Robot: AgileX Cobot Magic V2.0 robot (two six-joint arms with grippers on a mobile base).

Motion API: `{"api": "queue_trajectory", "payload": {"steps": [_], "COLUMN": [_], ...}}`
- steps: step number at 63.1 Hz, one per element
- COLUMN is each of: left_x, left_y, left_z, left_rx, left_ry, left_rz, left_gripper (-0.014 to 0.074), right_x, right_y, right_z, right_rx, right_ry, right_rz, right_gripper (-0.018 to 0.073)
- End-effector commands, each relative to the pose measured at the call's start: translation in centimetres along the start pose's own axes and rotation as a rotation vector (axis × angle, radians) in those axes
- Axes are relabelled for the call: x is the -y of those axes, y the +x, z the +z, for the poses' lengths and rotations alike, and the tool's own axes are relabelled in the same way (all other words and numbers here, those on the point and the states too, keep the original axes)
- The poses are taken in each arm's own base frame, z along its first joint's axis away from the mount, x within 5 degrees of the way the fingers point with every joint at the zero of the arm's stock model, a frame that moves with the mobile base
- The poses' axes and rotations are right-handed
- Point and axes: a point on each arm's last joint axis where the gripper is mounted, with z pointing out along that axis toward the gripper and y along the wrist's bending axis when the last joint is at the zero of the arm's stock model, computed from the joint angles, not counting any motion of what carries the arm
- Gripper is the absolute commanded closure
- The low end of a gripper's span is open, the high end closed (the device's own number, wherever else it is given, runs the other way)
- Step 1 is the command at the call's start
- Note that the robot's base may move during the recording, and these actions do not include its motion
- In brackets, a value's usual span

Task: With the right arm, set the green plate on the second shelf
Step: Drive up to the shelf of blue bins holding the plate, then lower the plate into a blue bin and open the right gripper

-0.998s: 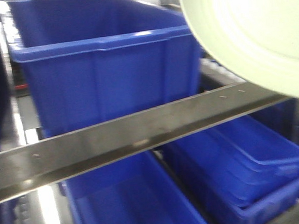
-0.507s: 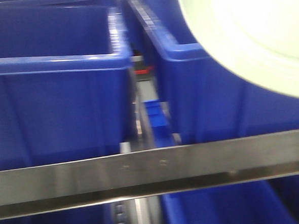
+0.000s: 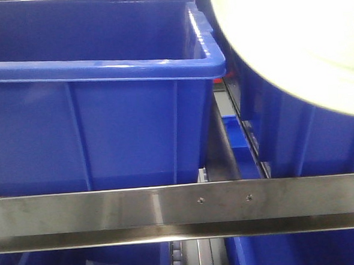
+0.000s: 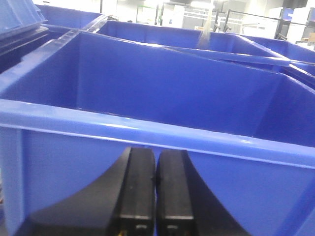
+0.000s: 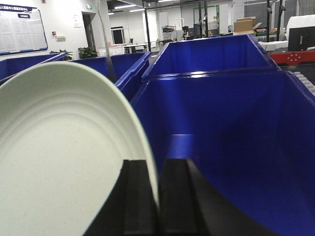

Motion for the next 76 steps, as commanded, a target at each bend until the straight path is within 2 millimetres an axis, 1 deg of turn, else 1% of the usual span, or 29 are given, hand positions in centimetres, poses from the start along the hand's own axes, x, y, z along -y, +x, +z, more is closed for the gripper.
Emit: {"api": "queue_trajectory", "payload": {"steps": [1, 45, 53, 61, 67, 72, 76], "left_x": [-0.1, -0.1, -0.1, -0.1, -0.1, -0.1, -0.1], "left_y": [0.6, 0.6, 0.6, 0.6, 0.6, 0.6, 0.6], "left_z": [-0.1, -0.1, -0.1, -0.1, -0.1, -0.1, -0.1], "left_rx": [0.054, 0.054, 0.054, 0.054, 0.054, 0.054, 0.054], "left_ry": [0.006, 0.006, 0.006, 0.006, 0.006, 0.006, 0.006], "left_rz": [-0.009, -0.009, -0.009, -0.009, -0.009, -0.009, -0.009], "left_gripper": [0.0466, 0.0466, 0.0466, 0.0466, 0.0466, 0.0466, 0.0466], "right_x": [0.2, 0.0, 0.8, 2.2, 2.9, 2.9, 2.8], "right_y": [-1.1, -1.1, -2.4, -4.9, -6.4, -7.2, -7.3], "right_z": [0.0, 0.0, -0.2, -0.9, -1.3, -0.9, -0.1], "right_rx": [0.041, 0.036, 0.104, 0.239, 0.308, 0.314, 0.288], "right_ry": [0.031, 0.018, 0.112, 0.288, 0.383, 0.395, 0.401], "right_rz": [-0.017, -0.016, -0.008, 0.037, 0.050, 0.051, 0.037], "right_gripper": [0.0501, 0.0501, 0.0501, 0.0501, 0.0501, 0.0501, 0.0501]}}
